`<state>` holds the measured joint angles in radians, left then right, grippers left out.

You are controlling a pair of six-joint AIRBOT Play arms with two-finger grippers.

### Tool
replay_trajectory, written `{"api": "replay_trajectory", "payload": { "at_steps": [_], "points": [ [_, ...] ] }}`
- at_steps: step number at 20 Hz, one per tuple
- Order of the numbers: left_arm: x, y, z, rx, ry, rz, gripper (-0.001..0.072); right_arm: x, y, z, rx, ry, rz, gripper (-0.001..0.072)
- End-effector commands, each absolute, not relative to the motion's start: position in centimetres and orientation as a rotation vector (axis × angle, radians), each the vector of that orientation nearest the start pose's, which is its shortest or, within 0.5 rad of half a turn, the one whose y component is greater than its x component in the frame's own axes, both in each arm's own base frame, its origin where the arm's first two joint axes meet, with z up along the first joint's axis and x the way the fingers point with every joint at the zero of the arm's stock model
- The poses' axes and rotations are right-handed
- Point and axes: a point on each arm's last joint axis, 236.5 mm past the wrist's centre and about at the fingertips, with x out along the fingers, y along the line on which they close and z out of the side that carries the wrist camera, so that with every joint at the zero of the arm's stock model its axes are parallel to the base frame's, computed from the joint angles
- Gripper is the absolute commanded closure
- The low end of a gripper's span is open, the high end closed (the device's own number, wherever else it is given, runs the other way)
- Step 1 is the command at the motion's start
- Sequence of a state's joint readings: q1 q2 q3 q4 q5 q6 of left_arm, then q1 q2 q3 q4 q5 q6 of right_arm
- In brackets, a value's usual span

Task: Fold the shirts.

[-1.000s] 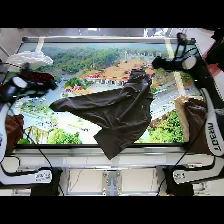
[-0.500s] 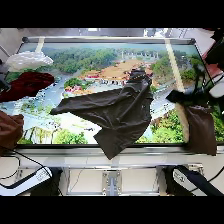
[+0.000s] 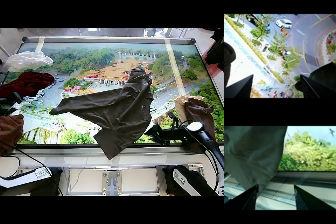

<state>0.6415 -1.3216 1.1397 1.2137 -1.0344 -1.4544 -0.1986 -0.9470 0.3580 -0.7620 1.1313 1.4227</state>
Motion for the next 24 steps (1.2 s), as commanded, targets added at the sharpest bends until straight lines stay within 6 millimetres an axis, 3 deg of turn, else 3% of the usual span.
{"api": "replay_trajectory", "payload": {
  "at_steps": [1, 7, 10, 12, 14, 15, 18, 21, 22, 24],
  "points": [
    [36.9, 18.3, 0.1, -0.630, 1.065, 0.323, 0.0062, 20.2, 13.3, -9.3, 0.970, 1.477, 0.192, 0.0228],
    [36.8, 18.2, 0.0, -0.631, 1.069, 0.321, 0.0062, 21.4, 16.8, -11.8, 1.015, 1.485, 0.160, 0.0227],
    [36.8, 18.2, -0.1, -0.633, 1.072, 0.321, 0.0062, 23.2, 17.2, -12.4, 1.049, 1.413, 0.107, 0.0251],
    [36.7, 18.1, -0.4, -0.638, 1.085, 0.318, 0.0062, 24.4, 17.1, -12.3, 1.081, 1.363, 0.075, 0.0366],
    [36.2, 17.5, -1.3, -0.656, 1.128, 0.305, 0.0062, 24.9, 17.1, -12.0, 1.112, 1.346, 0.064, 0.0638],
    [36.0, 16.8, -2.0, -0.681, 1.151, 0.291, 0.0062, 24.9, 17.1, -12.0, 1.115, 1.346, 0.063, 0.0692],
    [34.5, 14.9, -4.5, -0.754, 1.213, 0.271, 0.0062, 25.0, 17.2, -11.8, 1.116, 1.340, 0.071, 0.0692],
    [31.6, 12.1, -7.9, -0.738, 1.312, 0.183, 0.0064, 25.3, 17.2, -11.1, 1.097, 1.313, 0.102, 0.0692],
    [31.9, 11.1, -8.5, -0.721, 1.293, 0.121, 0.0064, 25.4, 17.3, -10.8, 1.097, 1.306, 0.108, 0.0692],
    [34.3, 10.0, -8.5, -0.752, 1.183, 0.058, 0.0065, 25.4, 17.5, -10.2, 1.100, 1.298, 0.126, 0.0692]
  ]
}}
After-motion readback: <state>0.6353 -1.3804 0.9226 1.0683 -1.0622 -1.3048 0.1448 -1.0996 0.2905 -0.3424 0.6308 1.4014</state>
